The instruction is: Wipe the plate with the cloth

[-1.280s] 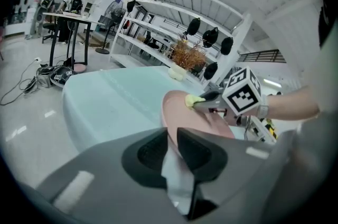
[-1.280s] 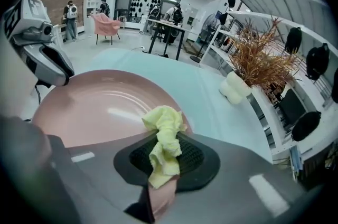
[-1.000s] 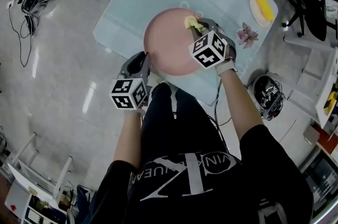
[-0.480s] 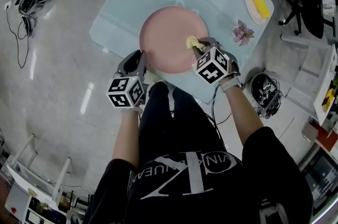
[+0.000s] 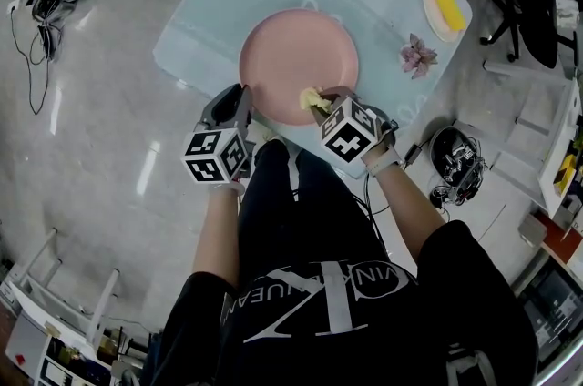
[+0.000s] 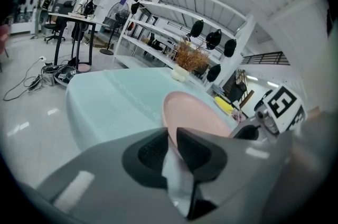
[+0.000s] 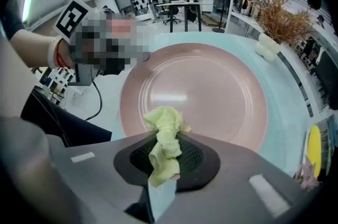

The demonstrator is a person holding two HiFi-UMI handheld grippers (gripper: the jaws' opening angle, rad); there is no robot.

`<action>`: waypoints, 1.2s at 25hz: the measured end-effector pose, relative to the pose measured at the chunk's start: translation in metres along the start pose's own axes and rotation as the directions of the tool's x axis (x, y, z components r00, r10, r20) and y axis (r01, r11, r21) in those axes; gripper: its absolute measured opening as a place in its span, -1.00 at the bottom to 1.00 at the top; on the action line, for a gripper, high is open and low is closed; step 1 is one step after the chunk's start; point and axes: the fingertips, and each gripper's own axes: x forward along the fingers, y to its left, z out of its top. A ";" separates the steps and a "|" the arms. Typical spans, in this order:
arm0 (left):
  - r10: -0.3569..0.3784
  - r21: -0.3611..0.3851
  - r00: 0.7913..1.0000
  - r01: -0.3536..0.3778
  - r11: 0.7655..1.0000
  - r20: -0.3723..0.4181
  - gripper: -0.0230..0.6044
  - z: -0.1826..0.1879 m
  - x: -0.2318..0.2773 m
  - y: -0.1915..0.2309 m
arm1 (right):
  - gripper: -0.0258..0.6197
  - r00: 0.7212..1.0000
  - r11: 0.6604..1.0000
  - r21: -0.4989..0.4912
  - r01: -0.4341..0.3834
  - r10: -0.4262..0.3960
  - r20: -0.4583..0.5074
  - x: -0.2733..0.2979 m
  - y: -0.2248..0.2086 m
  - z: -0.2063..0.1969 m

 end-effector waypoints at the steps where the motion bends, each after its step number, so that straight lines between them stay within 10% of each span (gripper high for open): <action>1: -0.001 -0.001 1.000 0.001 1.000 0.001 -0.93 0.000 0.000 0.000 | -0.70 1.000 1.000 -0.010 -0.007 0.007 0.002 0.001 0.003 0.003; 16: 0.010 -0.009 1.000 -0.010 1.000 -0.002 -0.93 0.000 0.001 0.001 | -0.70 0.993 0.986 -0.155 -0.058 0.074 0.097 0.023 0.032 0.071; 30: -0.010 -0.004 1.000 0.010 1.000 -0.009 -0.93 -0.001 0.002 0.001 | -0.69 0.974 0.990 -0.137 0.036 -0.004 0.226 0.038 -0.032 0.144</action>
